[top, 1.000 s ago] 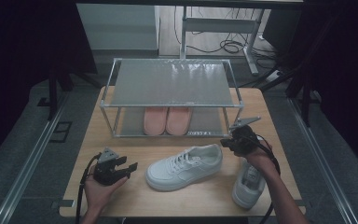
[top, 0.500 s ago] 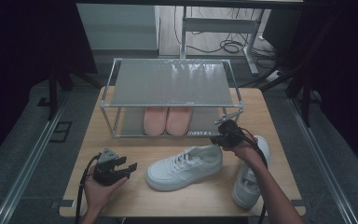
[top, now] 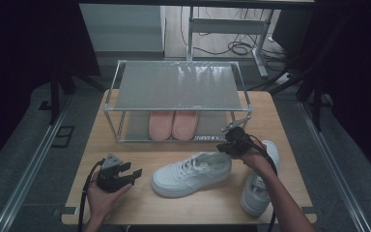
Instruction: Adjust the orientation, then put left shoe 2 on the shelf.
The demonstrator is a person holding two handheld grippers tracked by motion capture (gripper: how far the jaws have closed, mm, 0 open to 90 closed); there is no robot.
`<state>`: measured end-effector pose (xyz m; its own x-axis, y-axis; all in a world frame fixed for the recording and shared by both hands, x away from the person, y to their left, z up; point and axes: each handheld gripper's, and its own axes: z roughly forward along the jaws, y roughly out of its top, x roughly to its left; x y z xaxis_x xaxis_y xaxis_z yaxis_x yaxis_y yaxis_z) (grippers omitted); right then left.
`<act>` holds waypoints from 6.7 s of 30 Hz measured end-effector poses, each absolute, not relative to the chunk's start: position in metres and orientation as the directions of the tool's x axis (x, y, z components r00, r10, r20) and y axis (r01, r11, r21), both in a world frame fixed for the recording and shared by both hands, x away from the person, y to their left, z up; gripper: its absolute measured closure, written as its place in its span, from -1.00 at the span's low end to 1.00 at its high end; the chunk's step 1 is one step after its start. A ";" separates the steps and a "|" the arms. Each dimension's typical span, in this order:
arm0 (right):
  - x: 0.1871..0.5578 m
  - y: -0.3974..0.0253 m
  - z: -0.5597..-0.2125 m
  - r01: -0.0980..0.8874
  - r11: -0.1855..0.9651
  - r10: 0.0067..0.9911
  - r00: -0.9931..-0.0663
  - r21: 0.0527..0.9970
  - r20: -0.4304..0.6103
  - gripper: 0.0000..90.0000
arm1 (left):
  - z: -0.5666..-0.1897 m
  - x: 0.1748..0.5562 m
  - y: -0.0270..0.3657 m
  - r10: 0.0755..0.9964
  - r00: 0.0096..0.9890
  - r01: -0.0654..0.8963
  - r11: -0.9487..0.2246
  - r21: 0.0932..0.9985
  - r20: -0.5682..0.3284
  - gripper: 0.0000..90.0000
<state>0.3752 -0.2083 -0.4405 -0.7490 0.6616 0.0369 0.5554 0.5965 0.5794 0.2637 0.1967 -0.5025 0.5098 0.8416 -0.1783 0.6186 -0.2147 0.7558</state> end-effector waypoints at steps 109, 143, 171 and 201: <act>0.311 -0.245 -0.429 0.500 0.612 0.606 -0.794 0.612 0.043 0.93 | -0.503 0.263 0.191 0.835 0.520 0.619 -0.226 0.752 -0.177 -0.01; 0.307 -0.206 -0.436 0.438 0.681 0.508 -0.860 0.587 0.053 0.15 | -0.502 0.263 0.191 0.832 0.527 0.610 -0.228 0.759 -0.174 -0.01; 0.321 -0.177 -0.461 0.478 0.716 0.530 -0.847 0.508 0.050 0.78 | -0.502 0.263 0.193 0.834 0.522 0.614 -0.224 0.757 -0.177 -0.01; 0.309 -0.197 -0.412 0.421 0.534 0.555 -0.829 0.733 0.072 0.80 | -0.502 0.263 0.192 0.835 0.521 0.612 -0.219 0.760 -0.179 -0.01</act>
<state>0.3088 -0.1968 -0.4118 -0.8288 0.5550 0.0716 0.4209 0.5340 0.7333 0.2633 0.1922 -0.5020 0.5209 0.8347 -0.1786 0.6120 -0.2193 0.7598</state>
